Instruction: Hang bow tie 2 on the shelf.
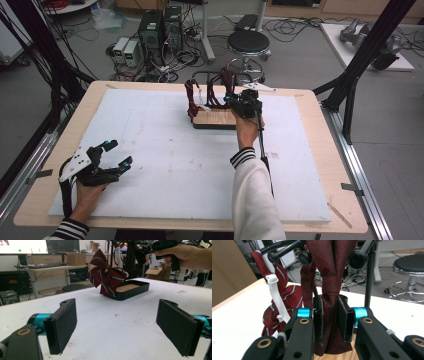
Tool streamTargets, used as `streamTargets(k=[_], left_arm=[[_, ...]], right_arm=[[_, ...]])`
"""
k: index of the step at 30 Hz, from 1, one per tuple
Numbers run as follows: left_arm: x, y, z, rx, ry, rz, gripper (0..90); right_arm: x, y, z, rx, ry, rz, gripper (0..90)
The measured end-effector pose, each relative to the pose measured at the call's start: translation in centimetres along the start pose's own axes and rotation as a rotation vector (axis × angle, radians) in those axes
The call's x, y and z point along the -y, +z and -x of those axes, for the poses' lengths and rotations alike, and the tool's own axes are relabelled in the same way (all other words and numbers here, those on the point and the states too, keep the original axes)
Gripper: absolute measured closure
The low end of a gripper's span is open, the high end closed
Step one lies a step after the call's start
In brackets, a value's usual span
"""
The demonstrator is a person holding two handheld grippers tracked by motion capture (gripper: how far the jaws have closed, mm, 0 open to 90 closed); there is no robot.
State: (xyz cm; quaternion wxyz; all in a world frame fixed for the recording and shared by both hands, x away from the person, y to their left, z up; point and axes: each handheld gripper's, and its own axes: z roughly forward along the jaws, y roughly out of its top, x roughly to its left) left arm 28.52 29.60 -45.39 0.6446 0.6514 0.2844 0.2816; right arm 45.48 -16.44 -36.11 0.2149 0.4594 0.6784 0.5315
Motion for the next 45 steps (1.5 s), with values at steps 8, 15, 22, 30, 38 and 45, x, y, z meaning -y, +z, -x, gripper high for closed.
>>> streamTargets(k=[8,15,22,30,38,45], left_arm=[[0.0,0.0,0.0,-0.001,0.002,0.0,17.3],[0.0,0.0,0.0,0.0,0.002,-0.001,17.3],[0.0,0.0,0.0,-0.001,0.002,0.001,17.3],[0.0,0.0,0.0,0.0,0.0,-0.001,17.3],[0.0,0.0,0.0,-0.002,0.001,-0.001,17.3],[0.0,0.0,0.0,-0.004,0.002,0.0,17.3]], right_arm=[[0.0,-0.1,-0.1,0.011,-0.015,-0.03,76.8],[0.2,0.2,0.1,0.015,-0.002,-0.06,76.6],[0.3,0.2,0.1,0.027,-0.012,-0.083,75.8],[0.2,0.0,0.1,0.016,-0.021,-0.108,67.6],[-0.1,-0.7,0.3,0.012,-0.051,-0.107,43.5],[-0.3,-0.9,0.1,0.023,-0.087,-0.126,28.5]])
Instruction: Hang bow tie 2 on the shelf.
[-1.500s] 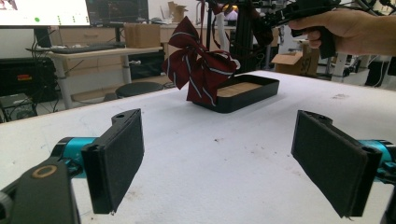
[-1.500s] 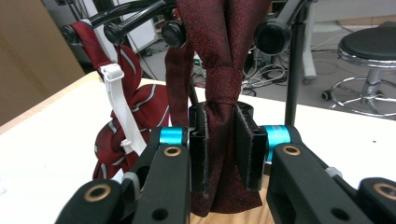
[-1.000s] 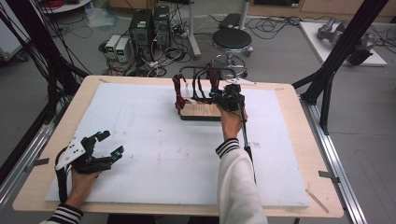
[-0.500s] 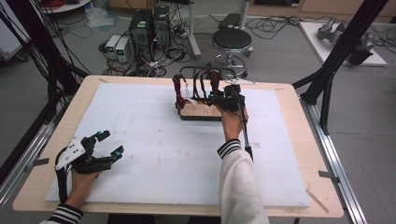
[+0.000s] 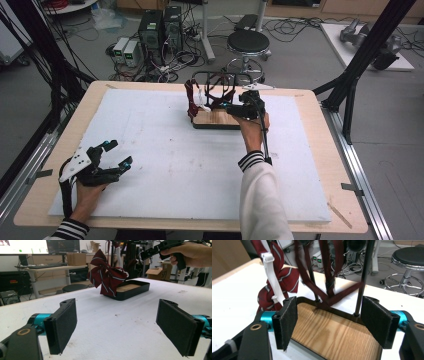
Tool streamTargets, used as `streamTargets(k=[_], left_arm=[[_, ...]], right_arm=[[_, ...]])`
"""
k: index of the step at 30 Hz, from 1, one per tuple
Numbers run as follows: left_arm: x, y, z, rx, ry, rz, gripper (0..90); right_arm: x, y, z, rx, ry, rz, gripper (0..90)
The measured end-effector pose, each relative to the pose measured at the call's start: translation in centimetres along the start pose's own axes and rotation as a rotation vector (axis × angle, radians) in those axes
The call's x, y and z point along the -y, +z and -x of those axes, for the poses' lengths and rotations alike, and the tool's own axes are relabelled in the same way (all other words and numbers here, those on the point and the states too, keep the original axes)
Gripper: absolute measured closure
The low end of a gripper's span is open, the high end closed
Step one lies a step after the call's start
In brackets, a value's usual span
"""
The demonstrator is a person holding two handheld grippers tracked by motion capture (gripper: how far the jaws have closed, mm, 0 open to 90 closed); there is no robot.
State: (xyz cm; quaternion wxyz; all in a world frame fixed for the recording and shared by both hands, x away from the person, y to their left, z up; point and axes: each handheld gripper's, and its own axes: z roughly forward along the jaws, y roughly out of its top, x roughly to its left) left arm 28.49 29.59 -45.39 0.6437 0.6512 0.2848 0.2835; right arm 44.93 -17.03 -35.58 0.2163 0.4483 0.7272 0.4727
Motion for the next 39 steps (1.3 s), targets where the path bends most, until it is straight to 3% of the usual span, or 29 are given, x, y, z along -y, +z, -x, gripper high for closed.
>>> streamTargets(k=[4,8,17,18,22,23,27,29,33,34,36,37,38,39], left_arm=[[0.0,0.0,0.0,0.002,-0.001,-0.001,17.3],[0.0,0.0,0.0,0.002,-0.002,0.001,17.3],[0.0,0.0,0.0,0.006,0.004,0.002,17.3],[0.0,0.0,0.0,0.005,0.001,0.002,17.3],[0.0,0.0,0.0,0.004,0.002,-0.005,17.3],[0.0,0.1,0.0,0.003,0.003,-0.004,17.3],[0.0,0.0,0.0,0.004,0.0,-0.003,17.3],[0.0,0.0,0.0,0.004,0.002,-0.004,17.2],[0.0,0.0,0.0,0.004,0.002,-0.004,17.1],[0.0,0.0,0.0,0.003,0.003,-0.003,17.1],[0.0,0.0,0.0,0.004,0.003,-0.001,16.8],[0.0,0.0,0.0,0.004,0.003,-0.001,16.8],[0.0,0.0,0.0,0.004,0.004,-0.002,16.8],[0.0,0.0,0.0,0.004,0.003,-0.001,16.8]], right_arm=[[-0.2,-0.4,-0.4,-0.022,-0.026,-0.01,25.2],[-0.2,-1.3,-0.7,-0.038,-0.032,0.013,21.9],[0.7,-4.6,-0.8,-0.059,-0.033,0.07,12.8],[1.3,-6.1,-0.9,-0.063,-0.048,0.084,11.9],[2.9,-8.9,-1.1,-0.08,-0.077,0.133,11.6],[2.9,-8.9,-1.1,-0.08,-0.077,0.133,11.6],[5.6,-11.9,-1.2,-0.069,-0.128,0.177,11.6],[6.0,-12.3,-1.2,-0.069,-0.128,0.182,11.6],[9.2,-14.4,-1.2,-0.06,-0.155,0.241,11.6],[9.2,-14.4,-1.2,-0.06,-0.155,0.241,11.6],[11.6,-15.0,-0.9,-0.036,-0.147,0.256,11.6],[11.6,-15.0,-0.9,-0.036,-0.147,0.256,11.6],[13.4,-15.2,-0.7,-0.016,-0.142,0.275,11.6],[13.4,-15.2,-0.7,-0.016,-0.142,0.275,11.6]])
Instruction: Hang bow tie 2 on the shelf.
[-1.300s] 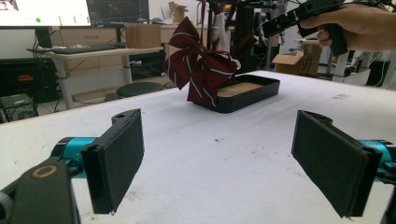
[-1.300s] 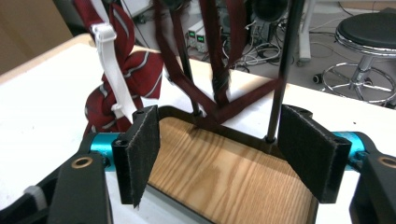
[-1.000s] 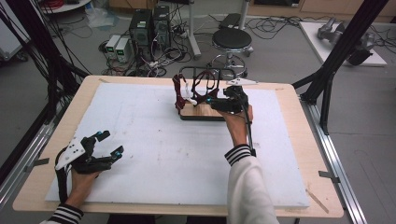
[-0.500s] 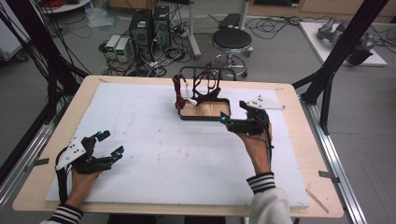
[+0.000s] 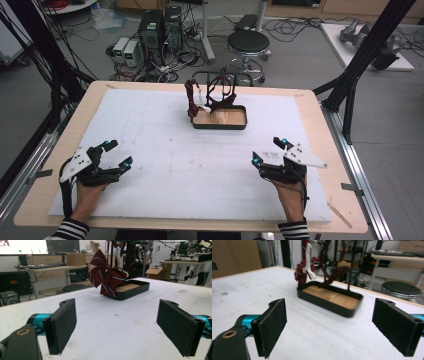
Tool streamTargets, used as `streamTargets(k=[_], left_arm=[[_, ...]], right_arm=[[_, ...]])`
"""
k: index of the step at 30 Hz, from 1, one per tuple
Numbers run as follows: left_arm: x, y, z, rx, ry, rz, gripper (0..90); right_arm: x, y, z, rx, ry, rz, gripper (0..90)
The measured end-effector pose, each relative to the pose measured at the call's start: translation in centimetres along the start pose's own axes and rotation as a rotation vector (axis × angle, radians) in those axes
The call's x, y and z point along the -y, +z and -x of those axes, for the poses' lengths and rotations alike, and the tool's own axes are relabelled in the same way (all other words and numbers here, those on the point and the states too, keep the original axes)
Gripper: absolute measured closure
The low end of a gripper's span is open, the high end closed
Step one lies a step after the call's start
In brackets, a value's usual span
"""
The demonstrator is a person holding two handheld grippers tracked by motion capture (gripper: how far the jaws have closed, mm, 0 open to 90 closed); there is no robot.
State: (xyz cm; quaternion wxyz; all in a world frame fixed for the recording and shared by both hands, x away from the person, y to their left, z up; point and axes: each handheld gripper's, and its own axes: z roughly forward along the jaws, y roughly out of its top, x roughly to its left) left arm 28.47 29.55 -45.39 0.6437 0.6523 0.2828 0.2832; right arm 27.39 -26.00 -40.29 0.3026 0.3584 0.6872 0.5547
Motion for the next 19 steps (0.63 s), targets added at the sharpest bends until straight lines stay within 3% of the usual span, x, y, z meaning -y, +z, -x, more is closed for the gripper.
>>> streamTargets(k=[1,2,3,8,19], left_arm=[[0.0,0.0,0.0,-0.001,0.0,-0.001,16.7],[0.0,0.0,0.0,-0.003,0.0,0.002,16.7],[0.0,0.0,0.0,-0.004,0.0,0.001,16.6],[0.0,-0.1,0.1,-0.016,0.005,0.004,16.5],[0.1,-0.2,0.1,-0.037,0.004,0.013,16.2]], right_arm=[[1.1,-0.4,0.1,0.007,0.008,0.02,11.6],[1.1,-0.4,0.1,0.007,0.008,0.02,11.6],[2.3,-0.8,0.1,0.011,0.006,0.081,11.6],[3.9,-0.9,0.4,0.021,0.027,0.149,11.6],[4.9,-0.7,0.9,0.027,0.047,0.121,11.6]])
